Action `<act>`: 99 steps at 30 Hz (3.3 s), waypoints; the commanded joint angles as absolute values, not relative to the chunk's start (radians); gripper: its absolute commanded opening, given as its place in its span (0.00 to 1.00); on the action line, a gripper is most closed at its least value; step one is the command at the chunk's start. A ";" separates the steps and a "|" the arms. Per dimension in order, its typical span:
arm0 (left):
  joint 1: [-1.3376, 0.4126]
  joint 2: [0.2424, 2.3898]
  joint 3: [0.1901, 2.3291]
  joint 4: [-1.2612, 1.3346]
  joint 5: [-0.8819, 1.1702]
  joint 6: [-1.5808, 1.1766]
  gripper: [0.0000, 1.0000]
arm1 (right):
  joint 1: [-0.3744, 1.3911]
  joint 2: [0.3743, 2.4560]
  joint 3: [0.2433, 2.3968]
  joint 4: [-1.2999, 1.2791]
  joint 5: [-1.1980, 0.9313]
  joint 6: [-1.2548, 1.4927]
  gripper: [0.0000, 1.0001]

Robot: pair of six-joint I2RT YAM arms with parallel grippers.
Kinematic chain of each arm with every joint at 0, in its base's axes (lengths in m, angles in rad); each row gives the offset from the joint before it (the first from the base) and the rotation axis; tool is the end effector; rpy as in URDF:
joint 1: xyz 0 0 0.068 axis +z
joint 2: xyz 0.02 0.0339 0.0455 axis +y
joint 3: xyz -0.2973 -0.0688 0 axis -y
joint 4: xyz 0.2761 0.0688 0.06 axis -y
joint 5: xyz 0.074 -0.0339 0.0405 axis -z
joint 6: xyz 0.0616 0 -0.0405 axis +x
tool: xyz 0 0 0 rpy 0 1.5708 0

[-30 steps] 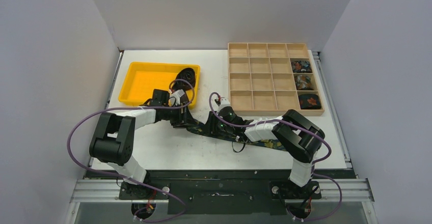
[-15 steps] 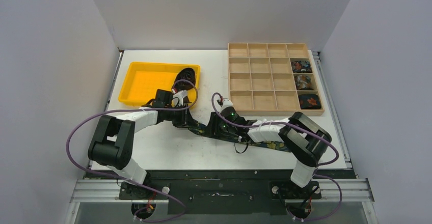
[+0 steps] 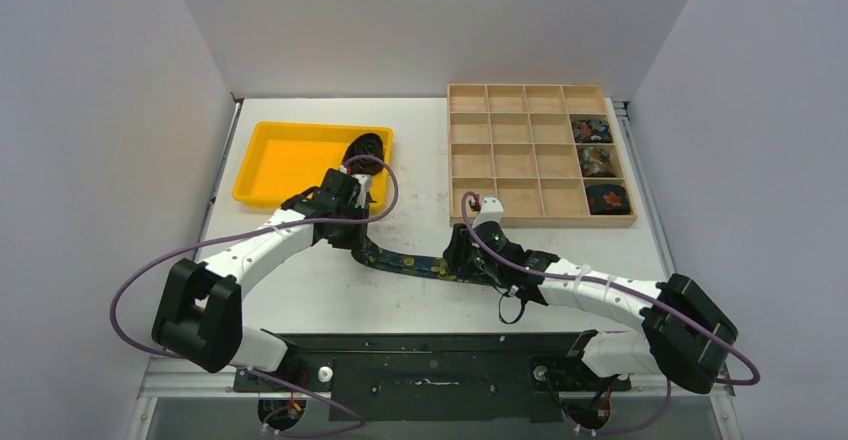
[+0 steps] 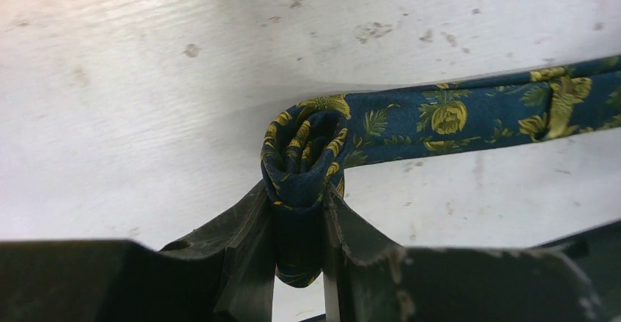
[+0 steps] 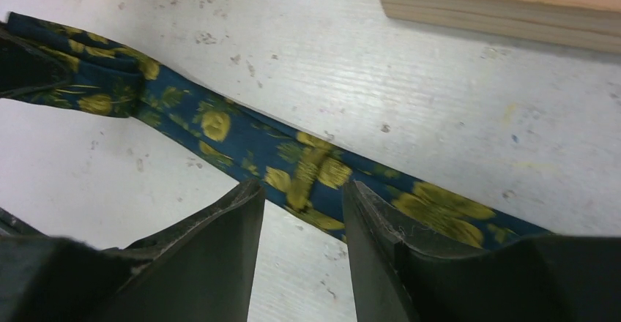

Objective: Roll the ties
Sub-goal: Roll the tie at the center of the board.

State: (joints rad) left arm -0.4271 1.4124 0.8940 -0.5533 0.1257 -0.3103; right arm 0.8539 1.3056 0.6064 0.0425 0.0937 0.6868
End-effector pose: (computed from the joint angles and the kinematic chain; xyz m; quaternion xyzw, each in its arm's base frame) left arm 0.2765 -0.1343 0.2038 0.0719 0.9646 -0.1456 0.2080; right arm 0.2009 0.2218 0.1860 -0.0542 0.8950 0.2768 0.3456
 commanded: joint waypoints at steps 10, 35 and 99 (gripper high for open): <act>-0.606 1.535 1.095 -0.930 -0.562 -0.441 0.00 | 0.864 1.118 0.524 -0.118 0.282 0.682 0.44; -0.846 1.953 1.230 -1.078 -0.813 -0.686 0.00 | 0.856 0.978 0.492 -0.235 0.356 0.708 0.47; 0.051 0.693 0.437 -0.264 0.320 -0.821 0.94 | 1.107 1.704 0.988 0.268 0.094 0.679 0.62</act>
